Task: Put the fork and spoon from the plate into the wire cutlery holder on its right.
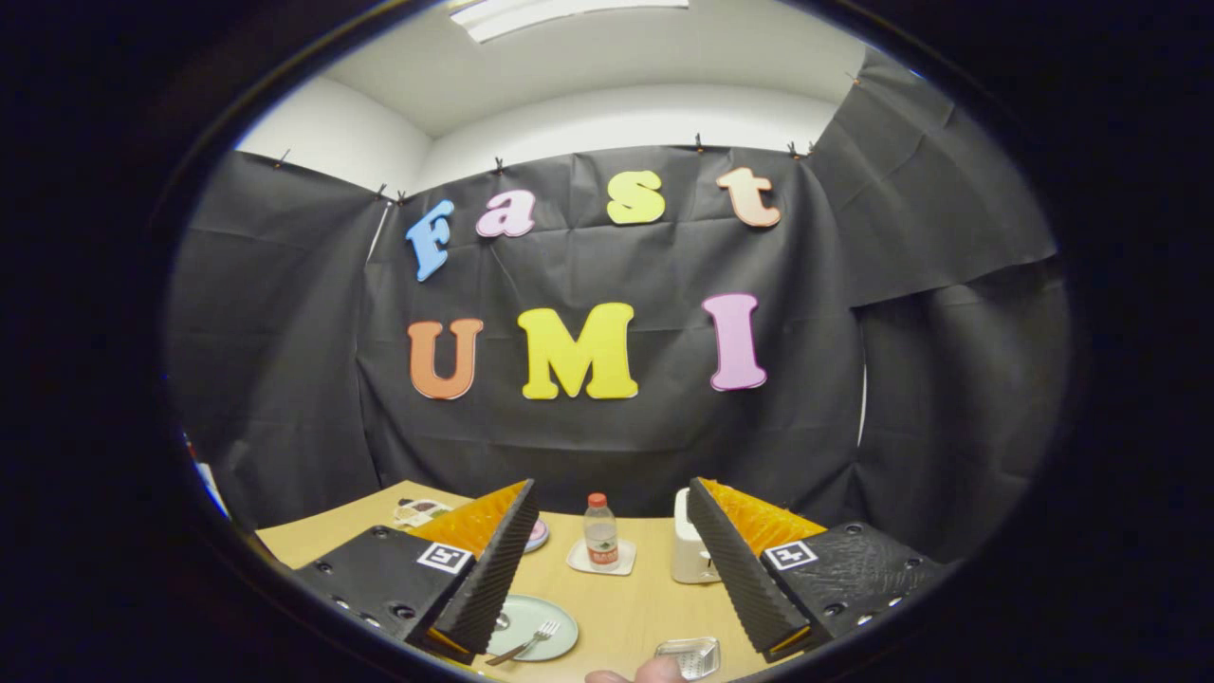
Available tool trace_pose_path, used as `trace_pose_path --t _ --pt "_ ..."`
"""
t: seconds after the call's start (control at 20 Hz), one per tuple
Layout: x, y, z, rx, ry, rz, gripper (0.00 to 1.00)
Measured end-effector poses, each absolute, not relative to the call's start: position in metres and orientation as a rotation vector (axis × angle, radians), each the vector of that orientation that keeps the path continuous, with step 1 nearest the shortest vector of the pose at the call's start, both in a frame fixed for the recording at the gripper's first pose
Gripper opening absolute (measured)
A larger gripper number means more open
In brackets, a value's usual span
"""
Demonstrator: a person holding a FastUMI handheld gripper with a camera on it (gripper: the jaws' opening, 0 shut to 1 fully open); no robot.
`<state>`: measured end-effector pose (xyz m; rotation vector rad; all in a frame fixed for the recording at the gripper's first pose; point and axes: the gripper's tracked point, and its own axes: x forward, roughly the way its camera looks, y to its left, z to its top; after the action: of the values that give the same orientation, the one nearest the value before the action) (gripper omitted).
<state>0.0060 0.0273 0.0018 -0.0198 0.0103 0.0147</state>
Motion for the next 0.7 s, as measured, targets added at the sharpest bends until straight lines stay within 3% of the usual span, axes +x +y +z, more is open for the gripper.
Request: trace_pose_path --t 0.4,0.7 --pt "0.008 0.031 -0.009 -0.032 0.044 0.006 0.96" --pt "0.008 0.047 -0.054 -0.043 0.186 0.011 0.96"
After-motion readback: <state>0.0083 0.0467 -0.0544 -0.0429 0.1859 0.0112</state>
